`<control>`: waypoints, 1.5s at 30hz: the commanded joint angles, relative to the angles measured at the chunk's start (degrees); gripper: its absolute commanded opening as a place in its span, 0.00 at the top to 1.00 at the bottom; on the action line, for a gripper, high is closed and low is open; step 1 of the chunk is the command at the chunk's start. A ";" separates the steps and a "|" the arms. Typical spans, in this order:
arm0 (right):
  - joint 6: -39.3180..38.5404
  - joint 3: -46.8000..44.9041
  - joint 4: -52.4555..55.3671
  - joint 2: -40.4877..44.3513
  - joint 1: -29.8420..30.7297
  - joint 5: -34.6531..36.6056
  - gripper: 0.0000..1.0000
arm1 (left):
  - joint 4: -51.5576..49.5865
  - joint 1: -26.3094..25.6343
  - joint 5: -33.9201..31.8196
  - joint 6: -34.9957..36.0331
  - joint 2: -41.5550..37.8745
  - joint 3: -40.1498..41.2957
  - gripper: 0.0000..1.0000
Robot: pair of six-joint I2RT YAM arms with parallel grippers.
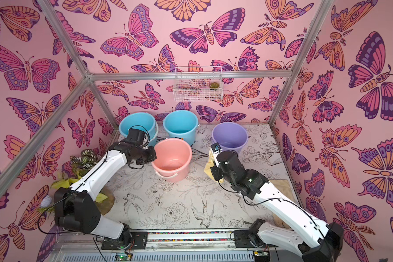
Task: Wipe the inside of the bucket with a cloth
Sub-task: Place the cleaning item at the center of the board.
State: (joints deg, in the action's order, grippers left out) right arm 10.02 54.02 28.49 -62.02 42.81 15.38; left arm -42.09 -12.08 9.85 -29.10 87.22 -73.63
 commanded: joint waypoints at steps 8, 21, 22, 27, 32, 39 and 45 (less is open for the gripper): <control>8.73 -8.00 -12.46 -10.96 -2.34 -4.60 1.00 | 0.42 2.56 1.13 2.57 1.97 -1.06 0.95; 11.15 -11.04 -18.42 -18.89 -4.71 -8.91 0.76 | 0.59 2.51 3.32 2.85 -0.28 -0.06 0.65; 11.16 -10.96 -18.02 -18.56 -4.71 -9.06 0.72 | 0.60 2.53 3.42 2.83 -0.91 -0.06 0.63; 11.34 -10.43 -15.42 -15.50 -4.79 -8.46 0.49 | 0.37 2.56 2.92 2.78 -3.92 -0.27 0.53; 11.48 -9.05 -11.04 -12.32 -5.01 -8.63 0.32 | -0.19 2.50 1.78 2.35 -7.55 -0.38 0.43; 10.29 -4.77 -3.34 -5.26 -5.46 -8.81 0.03 | -0.23 2.53 -3.06 2.21 -13.71 2.18 0.19; 9.91 -2.15 -0.28 -0.26 -6.89 -9.37 0.01 | -0.03 2.63 -7.86 2.47 -18.93 5.64 0.01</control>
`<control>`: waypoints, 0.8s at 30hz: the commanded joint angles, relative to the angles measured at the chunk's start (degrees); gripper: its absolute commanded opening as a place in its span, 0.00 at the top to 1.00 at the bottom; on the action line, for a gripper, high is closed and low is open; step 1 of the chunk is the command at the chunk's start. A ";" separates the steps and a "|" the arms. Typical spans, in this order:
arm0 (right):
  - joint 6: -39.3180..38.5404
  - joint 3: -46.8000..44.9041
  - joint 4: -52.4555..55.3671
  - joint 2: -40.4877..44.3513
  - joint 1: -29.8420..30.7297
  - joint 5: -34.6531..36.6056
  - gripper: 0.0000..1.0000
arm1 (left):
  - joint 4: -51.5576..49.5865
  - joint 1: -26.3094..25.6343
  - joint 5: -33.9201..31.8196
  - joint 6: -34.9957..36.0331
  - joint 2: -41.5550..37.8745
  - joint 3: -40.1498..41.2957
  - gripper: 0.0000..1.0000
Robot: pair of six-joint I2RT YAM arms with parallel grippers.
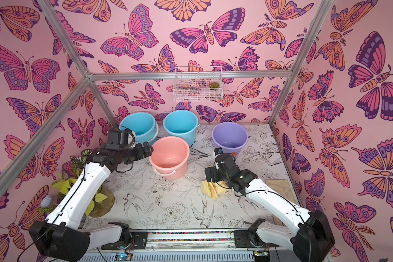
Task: Wipe the inside of the bucket with a cloth
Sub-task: Place the cleaning item at the center of the board, then reset both arms
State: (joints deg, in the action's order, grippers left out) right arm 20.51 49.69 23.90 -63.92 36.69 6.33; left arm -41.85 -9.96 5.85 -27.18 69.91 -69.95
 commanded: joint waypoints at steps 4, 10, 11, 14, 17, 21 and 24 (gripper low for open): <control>-1.59 4.93 7.21 3.67 -2.53 -1.74 0.01 | 0.83 0.58 -7.05 0.21 -4.58 5.23 0.01; -3.55 8.04 11.35 7.95 -5.60 2.90 0.01 | 2.56 0.65 -14.88 -0.24 -8.56 10.23 0.00; -4.42 8.14 11.68 8.97 -6.24 4.69 0.01 | 3.20 0.72 -16.56 -0.24 -9.30 11.48 0.00; -8.03 7.08 11.34 11.59 -8.90 10.46 0.01 | 6.37 0.69 -21.23 -0.07 -11.50 16.40 0.00; -12.06 3.91 8.48 13.13 -12.52 17.66 0.01 | 12.41 0.64 -26.06 1.30 -13.24 22.70 0.00; -15.74 -3.61 -1.40 14.32 -20.67 20.76 0.01 | 23.30 0.69 -32.84 3.06 -13.94 30.65 0.00; -17.98 -12.17 -13.51 15.29 -25.50 20.56 0.01 | 32.91 0.49 -37.54 6.05 -13.03 36.10 0.00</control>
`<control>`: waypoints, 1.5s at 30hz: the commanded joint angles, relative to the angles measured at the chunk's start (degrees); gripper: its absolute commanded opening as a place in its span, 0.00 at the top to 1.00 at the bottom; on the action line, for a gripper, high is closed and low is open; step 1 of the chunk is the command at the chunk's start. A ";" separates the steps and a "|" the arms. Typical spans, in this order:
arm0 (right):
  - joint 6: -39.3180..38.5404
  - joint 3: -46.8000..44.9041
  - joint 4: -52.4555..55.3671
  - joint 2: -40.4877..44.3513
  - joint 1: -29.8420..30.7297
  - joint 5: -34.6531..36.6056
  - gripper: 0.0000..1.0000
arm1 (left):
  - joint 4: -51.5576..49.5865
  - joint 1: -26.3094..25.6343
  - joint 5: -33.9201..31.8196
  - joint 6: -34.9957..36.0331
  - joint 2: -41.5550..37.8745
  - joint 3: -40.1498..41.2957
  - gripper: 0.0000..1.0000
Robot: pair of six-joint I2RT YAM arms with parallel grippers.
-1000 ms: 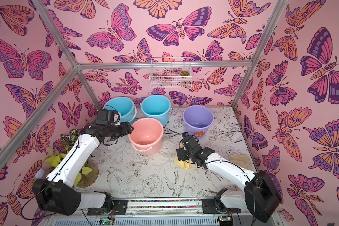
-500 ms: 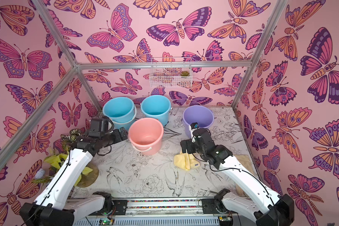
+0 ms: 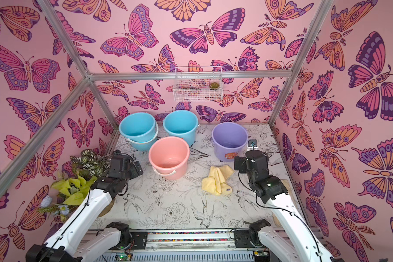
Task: Wipe the inside of the bucket with a cloth
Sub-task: Reset both arms
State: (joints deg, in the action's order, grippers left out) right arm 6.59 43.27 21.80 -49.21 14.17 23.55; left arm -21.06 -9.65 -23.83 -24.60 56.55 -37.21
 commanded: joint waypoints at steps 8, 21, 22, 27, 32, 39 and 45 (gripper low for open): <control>-5.46 -23.57 -42.78 -8.77 -10.98 -1.98 0.01 | 45.54 -0.12 -11.63 16.77 11.00 16.54 0.01; -5.35 -25.76 -73.46 -31.21 -11.88 -16.95 0.00 | 75.30 4.49 -11.63 16.77 28.78 19.15 0.01; -5.44 -25.92 -74.68 -32.54 -11.84 -17.05 0.01 | 71.29 5.18 -11.63 16.77 27.42 18.93 0.01; -6.67 -24.79 -79.86 -38.52 -11.93 -20.53 0.00 | 75.40 7.95 -11.63 16.77 31.42 17.45 0.01; -5.62 -22.67 -74.77 -38.08 -11.86 -17.21 0.01 | 68.76 9.02 -11.63 16.77 30.76 15.08 0.01; -4.45 -20.99 -70.28 -37.32 -12.10 -16.03 0.01 | 75.33 8.95 19.31 26.05 32.40 16.89 0.02; -4.57 -20.50 -68.69 -36.91 -12.22 -16.24 0.01 | 74.17 8.77 18.83 25.86 31.73 16.80 0.02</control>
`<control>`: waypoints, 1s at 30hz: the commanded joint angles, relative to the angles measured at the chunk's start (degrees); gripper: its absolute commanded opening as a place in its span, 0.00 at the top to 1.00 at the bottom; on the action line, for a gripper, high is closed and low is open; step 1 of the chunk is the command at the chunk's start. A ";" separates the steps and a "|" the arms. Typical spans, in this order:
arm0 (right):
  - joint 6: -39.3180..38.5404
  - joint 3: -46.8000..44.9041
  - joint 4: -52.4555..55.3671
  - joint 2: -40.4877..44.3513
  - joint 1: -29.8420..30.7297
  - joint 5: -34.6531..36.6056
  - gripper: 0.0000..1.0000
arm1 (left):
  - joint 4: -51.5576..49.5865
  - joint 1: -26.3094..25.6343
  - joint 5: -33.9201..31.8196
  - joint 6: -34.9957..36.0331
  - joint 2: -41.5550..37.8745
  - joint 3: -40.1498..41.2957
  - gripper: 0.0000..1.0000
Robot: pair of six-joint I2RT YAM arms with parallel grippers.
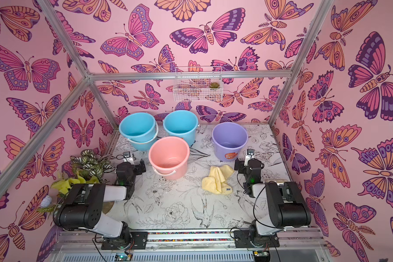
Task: Wipe the inside of the bucket with a cloth
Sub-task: Reset both arms
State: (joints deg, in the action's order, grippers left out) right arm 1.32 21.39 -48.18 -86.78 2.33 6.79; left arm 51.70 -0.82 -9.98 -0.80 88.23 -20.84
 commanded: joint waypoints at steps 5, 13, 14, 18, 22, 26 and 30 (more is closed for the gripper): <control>0.40 1.38 1.28 0.49 -0.25 0.43 0.01 | 1.88 -0.06 5.00 2.13 0.30 0.46 0.02; 0.75 0.42 0.01 1.04 -0.63 0.10 0.01 | 0.52 -0.06 5.08 1.94 -0.07 0.18 0.02; 0.55 -1.55 -3.14 1.62 -0.66 -0.41 0.01 | 1.12 -0.04 4.99 1.94 0.22 0.23 0.02; 0.46 -7.54 -14.79 1.33 -0.65 -0.34 0.01 | 0.91 0.03 5.10 1.94 0.08 0.26 0.02; 1.01 -0.65 -1.88 1.09 -0.64 1.13 0.01 | 1.03 0.00 5.06 1.94 0.19 0.27 0.02; 1.07 1.37 1.16 0.57 -0.65 0.79 0.01 | 0.81 0.03 5.24 1.86 0.27 0.10 0.02; 1.22 1.64 1.76 0.63 -0.64 0.89 0.01 | 0.67 0.12 5.42 1.85 0.21 0.01 0.02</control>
State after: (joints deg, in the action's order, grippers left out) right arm 1.67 22.61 -49.08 -85.60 1.96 6.87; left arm 52.23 -0.80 -5.41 0.62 88.23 -20.86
